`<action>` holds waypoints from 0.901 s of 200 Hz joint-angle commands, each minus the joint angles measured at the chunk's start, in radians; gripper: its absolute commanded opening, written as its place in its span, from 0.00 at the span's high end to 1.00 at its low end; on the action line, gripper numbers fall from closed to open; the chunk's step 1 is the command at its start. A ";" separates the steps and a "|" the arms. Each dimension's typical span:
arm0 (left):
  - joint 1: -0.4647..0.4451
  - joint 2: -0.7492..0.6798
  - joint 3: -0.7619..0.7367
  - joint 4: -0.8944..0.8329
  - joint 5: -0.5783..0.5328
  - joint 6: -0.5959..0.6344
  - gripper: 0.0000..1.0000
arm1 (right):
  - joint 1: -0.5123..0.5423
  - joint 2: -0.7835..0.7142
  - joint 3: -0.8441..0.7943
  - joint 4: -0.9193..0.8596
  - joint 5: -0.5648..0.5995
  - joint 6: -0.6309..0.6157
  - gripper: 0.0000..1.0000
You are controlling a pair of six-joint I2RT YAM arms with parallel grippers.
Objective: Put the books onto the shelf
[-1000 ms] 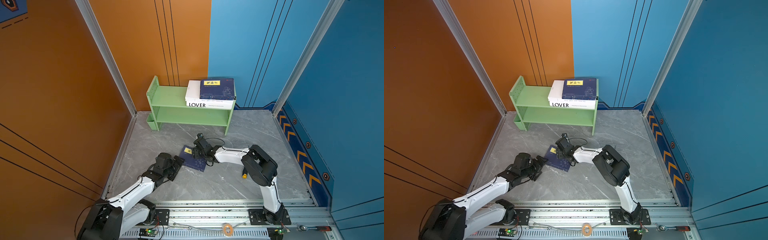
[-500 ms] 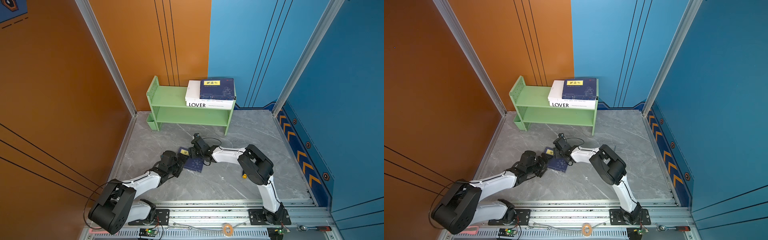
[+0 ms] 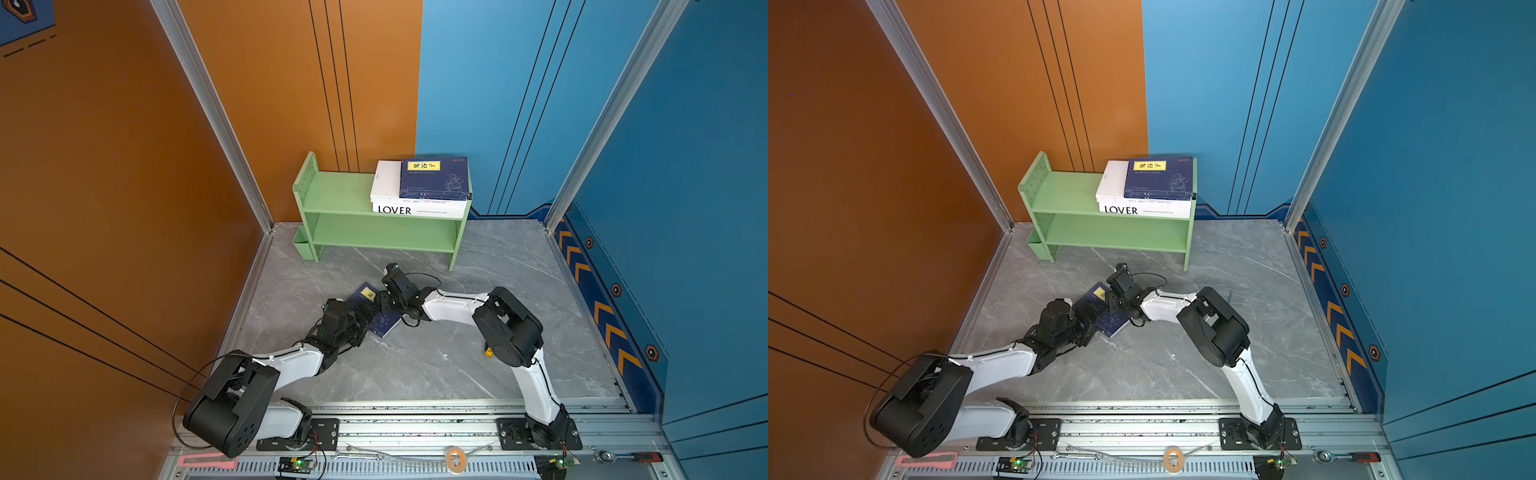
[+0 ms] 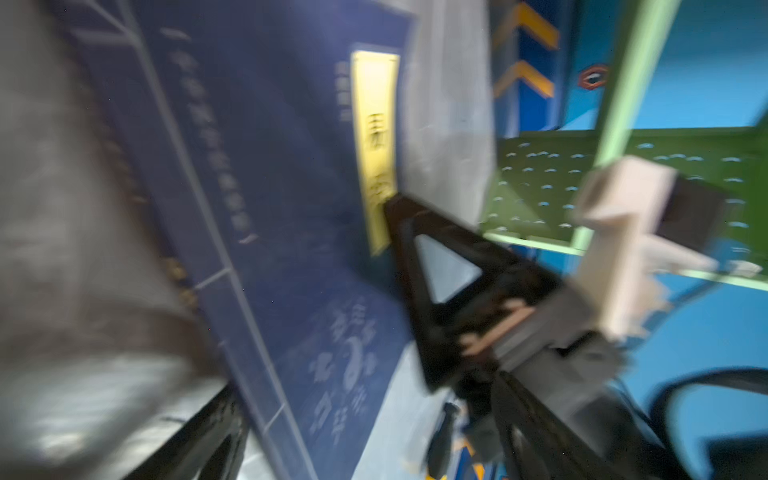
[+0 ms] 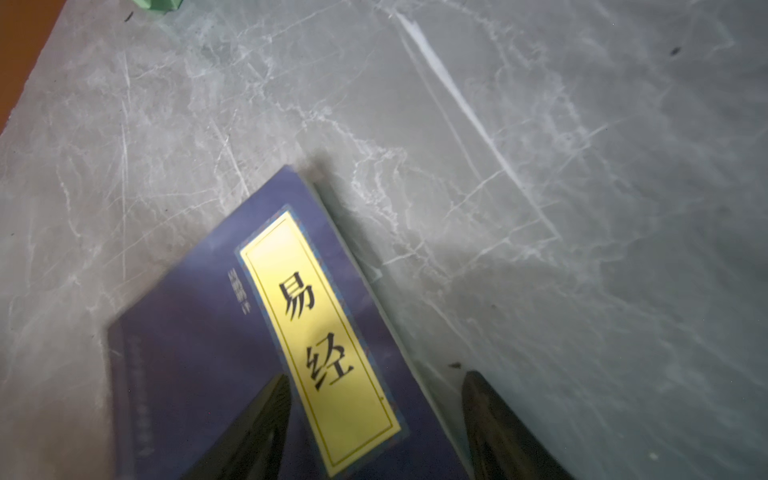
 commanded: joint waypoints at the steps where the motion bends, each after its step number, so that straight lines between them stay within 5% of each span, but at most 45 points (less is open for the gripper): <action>1: 0.004 -0.036 0.026 0.143 0.043 0.017 0.13 | 0.060 0.062 -0.032 -0.137 -0.173 0.032 0.33; 54: 0.012 0.007 -0.026 0.191 0.036 -0.036 0.26 | 0.039 0.053 -0.057 -0.071 -0.208 0.080 0.33; 180: 0.021 0.002 -0.044 0.019 0.078 -0.019 0.85 | -0.020 -0.037 -0.136 -0.024 -0.164 0.127 0.33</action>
